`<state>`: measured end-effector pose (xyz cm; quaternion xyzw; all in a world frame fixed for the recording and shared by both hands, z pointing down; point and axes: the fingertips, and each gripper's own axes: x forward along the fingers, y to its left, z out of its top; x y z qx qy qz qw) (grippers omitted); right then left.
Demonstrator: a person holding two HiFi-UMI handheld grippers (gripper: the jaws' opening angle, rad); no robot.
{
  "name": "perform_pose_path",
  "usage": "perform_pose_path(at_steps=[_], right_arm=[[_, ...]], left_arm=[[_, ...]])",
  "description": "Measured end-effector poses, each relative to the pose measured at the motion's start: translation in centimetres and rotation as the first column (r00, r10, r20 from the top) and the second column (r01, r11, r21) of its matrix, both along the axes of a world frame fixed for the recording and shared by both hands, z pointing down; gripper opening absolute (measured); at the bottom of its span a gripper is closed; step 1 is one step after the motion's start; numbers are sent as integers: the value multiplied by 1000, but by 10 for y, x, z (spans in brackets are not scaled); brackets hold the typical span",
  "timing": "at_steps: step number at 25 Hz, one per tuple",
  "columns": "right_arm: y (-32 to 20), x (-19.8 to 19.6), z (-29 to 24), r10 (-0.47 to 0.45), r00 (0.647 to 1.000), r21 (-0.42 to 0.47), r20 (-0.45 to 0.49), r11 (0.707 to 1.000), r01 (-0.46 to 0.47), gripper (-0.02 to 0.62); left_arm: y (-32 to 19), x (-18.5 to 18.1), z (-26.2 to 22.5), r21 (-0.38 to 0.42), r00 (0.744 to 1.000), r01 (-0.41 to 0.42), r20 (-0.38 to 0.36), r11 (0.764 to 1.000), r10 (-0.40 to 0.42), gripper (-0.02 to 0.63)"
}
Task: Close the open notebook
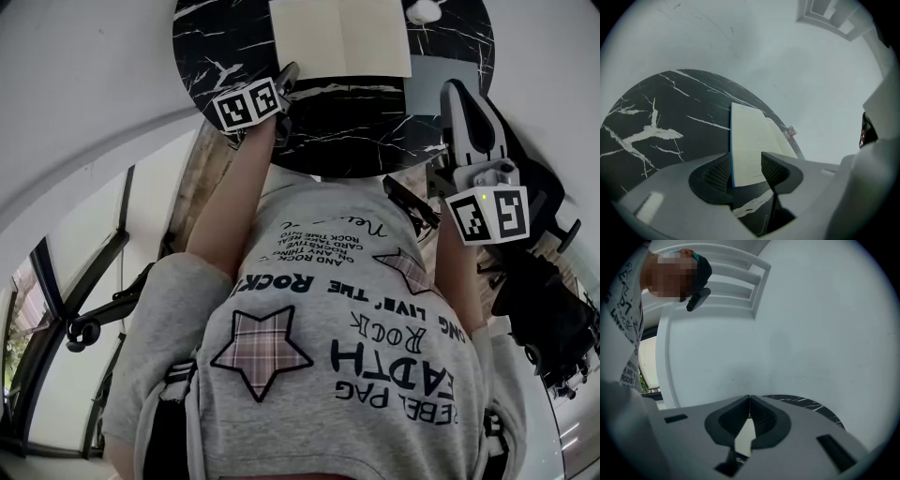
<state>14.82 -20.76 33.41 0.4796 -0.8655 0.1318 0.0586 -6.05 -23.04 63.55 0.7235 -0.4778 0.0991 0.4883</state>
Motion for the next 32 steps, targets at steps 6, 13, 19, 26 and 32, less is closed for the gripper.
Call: perform_pose_path(at_steps=[6, 13, 19, 26, 32], right_arm=[[2, 3, -2, 0, 1000, 6, 0, 1000, 0, 14], [5, 3, -4, -2, 1000, 15, 5, 1000, 2, 14], [6, 2, -10, -9, 1000, 33, 20, 999, 8, 14], [7, 0, -18, -25, 999, 61, 37, 998, 22, 14], [5, -1, -30, -36, 998, 94, 52, 995, 31, 14]], left_arm=[[-1, -4, -10, -3, 997, 23, -67, 1000, -23, 186], [0, -6, -29, 31, 997, 27, -78, 999, -24, 167], [0, -2, -54, 86, 997, 16, -82, 996, -9, 133], [-2, 9, -81, 149, 993, -1, -117, 989, 18, 97], [-4, 29, -104, 208, 993, -45, -95, 977, 66, 77]])
